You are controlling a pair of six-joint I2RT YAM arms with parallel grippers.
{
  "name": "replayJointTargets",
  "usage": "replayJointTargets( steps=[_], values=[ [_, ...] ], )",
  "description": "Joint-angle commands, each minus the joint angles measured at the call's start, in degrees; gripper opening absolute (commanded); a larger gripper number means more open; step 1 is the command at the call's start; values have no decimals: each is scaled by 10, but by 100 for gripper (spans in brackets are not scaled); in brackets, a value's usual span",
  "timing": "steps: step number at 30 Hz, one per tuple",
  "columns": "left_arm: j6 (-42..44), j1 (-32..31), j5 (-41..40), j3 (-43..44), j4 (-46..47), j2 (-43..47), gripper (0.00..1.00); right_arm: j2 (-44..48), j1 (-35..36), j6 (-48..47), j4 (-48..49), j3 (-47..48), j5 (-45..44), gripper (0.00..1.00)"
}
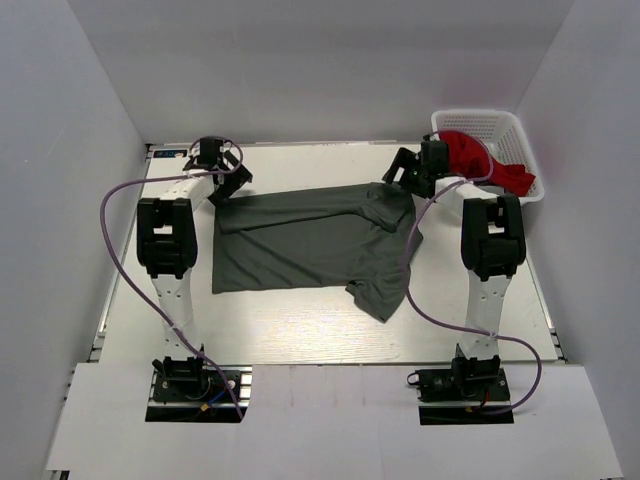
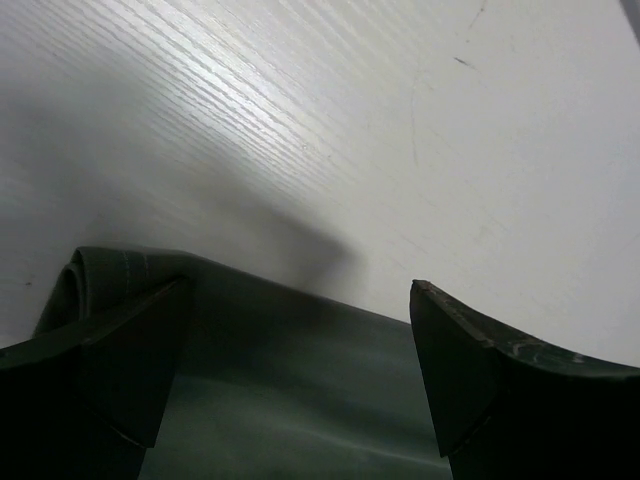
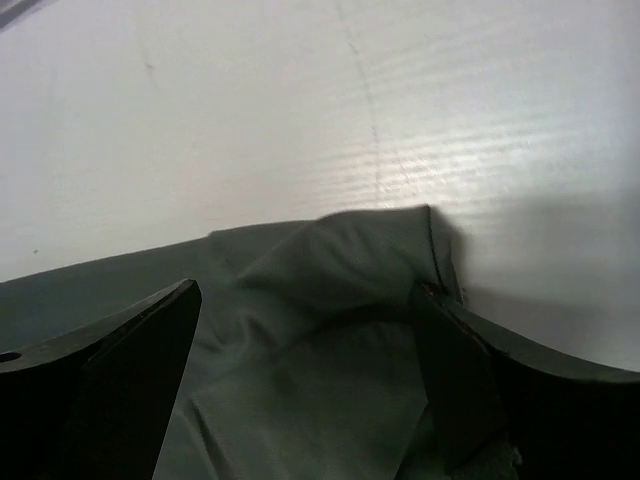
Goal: Fold and stack the t-shirts
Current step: Fold the flattened tshirt in 1/3 of the way, then grap the side of the flattened tshirt closest away from the robot with both arms
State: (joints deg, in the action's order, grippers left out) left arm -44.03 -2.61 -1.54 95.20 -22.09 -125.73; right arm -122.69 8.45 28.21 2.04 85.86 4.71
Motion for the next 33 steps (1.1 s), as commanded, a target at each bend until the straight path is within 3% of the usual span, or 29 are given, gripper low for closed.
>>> replayJointTargets(
  steps=[1,5,9,12,13,16,21,28,33],
  values=[
    [49,6,-19,40,-52,17,100,23,13,-72,-20,54,42,90],
    [62,6,-26,57,-82,64,100,92,38,-120,-70,60,45,90],
    [68,1,-54,-35,-89,197,100,176,66,-121,-74,-29,19,90],
    [45,-6,-24,-166,-98,288,100,257,77,-63,-85,-125,-22,90],
    [33,-6,-24,-251,-90,354,100,290,78,-51,-105,-163,-37,90],
    [-4,-6,-24,-402,-83,445,100,364,82,-10,-139,-252,-44,90],
    [-62,-6,-38,-563,-103,598,100,480,83,12,-164,-355,-80,90],
    [-84,5,-74,-636,-114,654,100,598,80,18,-180,-426,-57,90],
    [-101,5,-80,-649,-63,595,100,615,81,20,-183,-471,-18,90]
  ],
)
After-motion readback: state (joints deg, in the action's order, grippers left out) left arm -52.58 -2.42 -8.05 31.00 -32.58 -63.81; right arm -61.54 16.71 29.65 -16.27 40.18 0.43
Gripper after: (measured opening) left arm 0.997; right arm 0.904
